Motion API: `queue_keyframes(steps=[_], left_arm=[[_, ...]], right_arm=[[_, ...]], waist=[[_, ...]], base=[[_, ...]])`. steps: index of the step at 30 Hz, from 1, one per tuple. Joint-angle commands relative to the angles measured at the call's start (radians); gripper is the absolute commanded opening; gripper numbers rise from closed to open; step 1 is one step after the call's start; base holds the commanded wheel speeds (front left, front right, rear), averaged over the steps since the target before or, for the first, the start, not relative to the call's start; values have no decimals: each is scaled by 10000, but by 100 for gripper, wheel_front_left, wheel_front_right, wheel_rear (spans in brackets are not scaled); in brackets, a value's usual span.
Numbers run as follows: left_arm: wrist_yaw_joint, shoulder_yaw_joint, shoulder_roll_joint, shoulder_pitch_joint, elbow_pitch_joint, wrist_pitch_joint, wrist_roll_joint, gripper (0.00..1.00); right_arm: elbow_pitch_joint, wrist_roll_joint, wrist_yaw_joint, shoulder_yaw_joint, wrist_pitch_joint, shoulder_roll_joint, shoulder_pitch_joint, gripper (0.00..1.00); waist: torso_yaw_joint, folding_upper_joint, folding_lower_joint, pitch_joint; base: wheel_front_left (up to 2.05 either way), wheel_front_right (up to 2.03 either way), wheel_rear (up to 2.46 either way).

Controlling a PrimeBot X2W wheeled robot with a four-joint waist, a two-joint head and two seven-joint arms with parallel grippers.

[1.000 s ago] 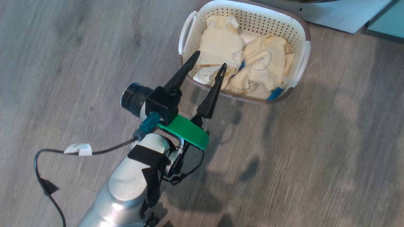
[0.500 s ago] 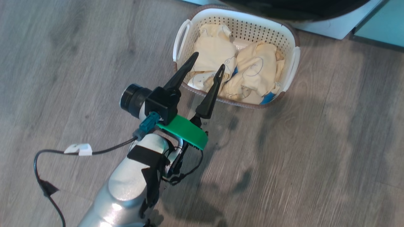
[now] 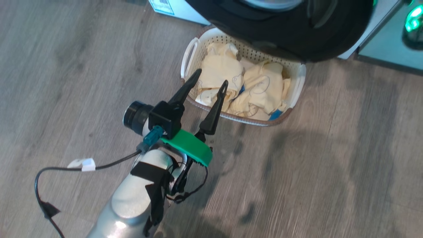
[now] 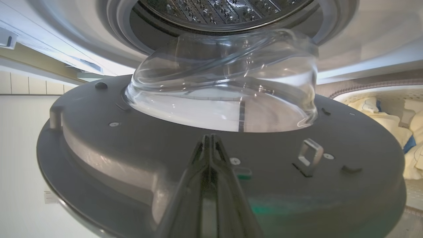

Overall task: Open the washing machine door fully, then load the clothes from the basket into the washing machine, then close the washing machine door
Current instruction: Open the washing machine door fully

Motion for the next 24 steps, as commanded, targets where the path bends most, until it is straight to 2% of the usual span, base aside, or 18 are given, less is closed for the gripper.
queue_keyframes(steps=[1, 8, 24], left_arm=[[-16, 339, 156, 13, -265, -61, 43, 100], [-116, 327, 156, 267, -101, -61, 19, 100], [-234, 223, 156, 745, 231, -61, 18, 100]], right_arm=[[-484, 94, -27, 90, 137, 275, -74, 0], [-1082, 678, -27, 412, 322, 330, 953, 0], [-2219, 3327, -27, 3169, -518, 335, 2941, 0]], waist=[[3, -1, 1, -108], [43, -1, 1, -600], [80, -1, 1, -1593]], base=[[0, 0, 0], [0, 0, 0], [0, 0, 0]])
